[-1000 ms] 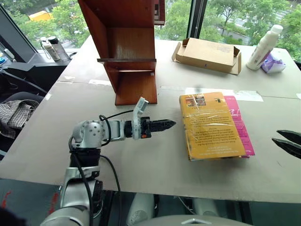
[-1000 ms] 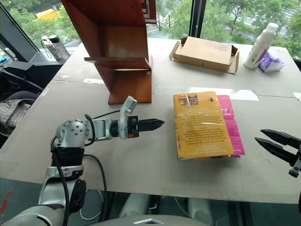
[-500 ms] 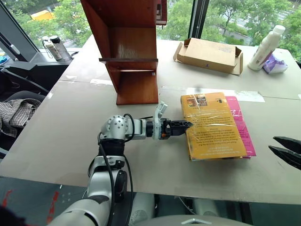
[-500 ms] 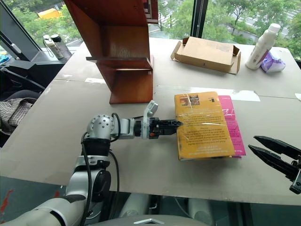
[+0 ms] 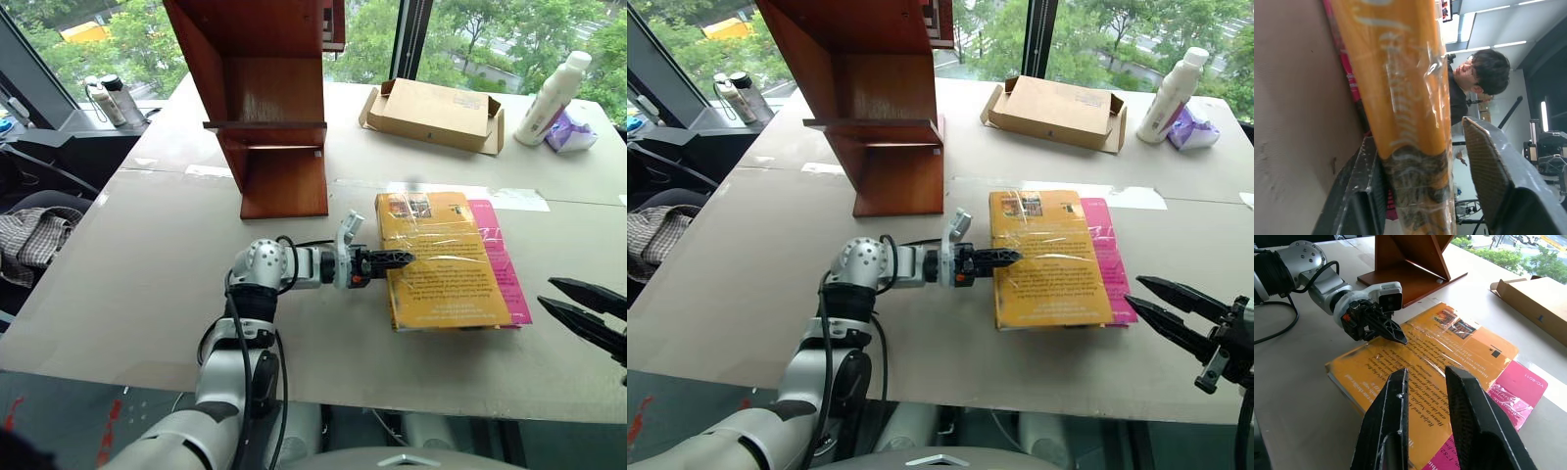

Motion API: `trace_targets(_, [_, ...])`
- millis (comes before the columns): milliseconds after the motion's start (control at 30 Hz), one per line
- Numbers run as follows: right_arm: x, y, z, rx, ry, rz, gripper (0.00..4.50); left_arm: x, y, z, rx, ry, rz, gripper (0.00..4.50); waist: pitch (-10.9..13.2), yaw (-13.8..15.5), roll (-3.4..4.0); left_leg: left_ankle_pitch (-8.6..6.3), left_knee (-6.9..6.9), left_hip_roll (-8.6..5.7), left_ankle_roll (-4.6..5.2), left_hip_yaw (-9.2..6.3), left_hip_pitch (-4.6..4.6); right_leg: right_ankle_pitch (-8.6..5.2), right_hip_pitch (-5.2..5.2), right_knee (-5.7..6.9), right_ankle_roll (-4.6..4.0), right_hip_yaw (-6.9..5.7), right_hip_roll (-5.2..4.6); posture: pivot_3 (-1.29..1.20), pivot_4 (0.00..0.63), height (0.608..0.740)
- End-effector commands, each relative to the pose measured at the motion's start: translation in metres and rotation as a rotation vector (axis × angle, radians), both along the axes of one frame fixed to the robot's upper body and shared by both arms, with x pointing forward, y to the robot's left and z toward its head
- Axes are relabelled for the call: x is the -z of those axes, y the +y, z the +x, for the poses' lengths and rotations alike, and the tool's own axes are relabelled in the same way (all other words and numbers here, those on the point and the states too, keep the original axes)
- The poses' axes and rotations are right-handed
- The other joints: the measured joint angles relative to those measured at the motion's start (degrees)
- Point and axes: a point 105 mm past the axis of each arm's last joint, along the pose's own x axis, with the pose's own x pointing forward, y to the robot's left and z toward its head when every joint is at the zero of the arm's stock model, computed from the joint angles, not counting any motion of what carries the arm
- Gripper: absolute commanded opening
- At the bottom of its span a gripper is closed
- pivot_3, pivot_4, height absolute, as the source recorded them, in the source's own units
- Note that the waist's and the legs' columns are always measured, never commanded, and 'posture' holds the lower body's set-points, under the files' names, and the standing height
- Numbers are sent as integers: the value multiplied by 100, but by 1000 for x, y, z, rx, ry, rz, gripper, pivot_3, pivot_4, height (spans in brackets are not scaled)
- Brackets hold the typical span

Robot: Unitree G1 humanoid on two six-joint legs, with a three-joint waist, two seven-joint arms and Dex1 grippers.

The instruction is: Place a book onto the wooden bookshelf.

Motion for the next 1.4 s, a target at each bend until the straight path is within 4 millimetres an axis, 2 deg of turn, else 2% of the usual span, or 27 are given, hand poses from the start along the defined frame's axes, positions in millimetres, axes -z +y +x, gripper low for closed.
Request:
trace_targets(33, [-4,4,10,-10,-48,15,1315,-26,17,2,-17,-86,-49,1146,0,3,-1,0,-1,0,0,0,0,0,0,0,0,-1,0,0,150,740])
trace_targets(133, [-6,9,24,-28,-76,59,1315,-48,33,0,-34,-161,-68,579,2,2,-4,0,0,-1,0,1,-3,0,-2,0,0,0,-5,0,150,740])
trace_targets(267, [-9,19,48,-53,-142,80,1315,-81,52,-3,-55,-295,-65,392,3,0,-4,1,0,-1,-1,1,-6,1,-6,1,-1,-1,-31,0,150,740])
trace_targets(367, [-12,30,61,-102,-163,120,1315,-106,57,-3,-66,-377,-68,357,5,31,-4,2,-4,-5,-4,-7,-6,1,-5,4,0,-20,-14,0,150,740])
trace_targets(533, [-23,38,79,-151,-233,162,1315,-151,52,-7,-64,-570,-34,331,9,15,-9,15,-1,-18,-24,-8,-17,14,-5,0,25,-21,-15,0,150,740])
trace_targets(667, [-31,36,87,-140,-306,176,1315,-179,43,-15,-48,-753,25,329,9,6,-8,17,-10,-19,-28,-9,-15,13,-6,0,27,-21,-12,0,150,740])
trace_targets(767, [-31,30,90,-119,-332,161,1315,-205,38,-12,-99,-902,67,327,10,18,-8,18,-13,-19,-29,-10,-14,13,-6,0,27,-21,-10,0,150,740])
trace_targets(867, [-31,29,95,-115,-338,159,1315,-223,43,-9,-149,-1132,224,326,13,-12,-7,18,-13,-20,-30,-8,-14,14,-6,-1,27,-19,-8,0,150,740])
trace_targets(933, [-34,31,99,-125,-345,174,1315,-228,47,-7,-147,-1335,370,326,13,-73,-2,18,-24,-21,-30,8,2,13,-6,0,27,2,-4,0,150,740])
trace_targets(1033, [-37,31,107,-139,-350,188,1315,-251,48,-5,-157,-1708,545,325,15,-85,2,21,-30,-17,-36,11,7,13,-7,0,25,3,0,0,150,740])
trace_targets(1133, [-37,34,115,-165,-346,189,1315,-271,51,-8,-110,-2001,682,325,18,-59,1,21,-28,-16,-34,13,-1,11,-10,-5,22,4,1,0,150,740])
trace_targets(1300, [-38,34,119,-212,-346,197,1315,-286,69,-3,-7,-2287,975,325,19,-13,3,20,-29,-17,-31,34,-4,12,-16,-13,26,17,5,0,150,740])
trace_targets(1400, [-43,34,120,-218,-365,214,1315,-299,79,0,0,-2347,1074,325,20,5,2,14,-28,-10,-21,46,-5,12,-17,-13,27,18,10,0,150,740])
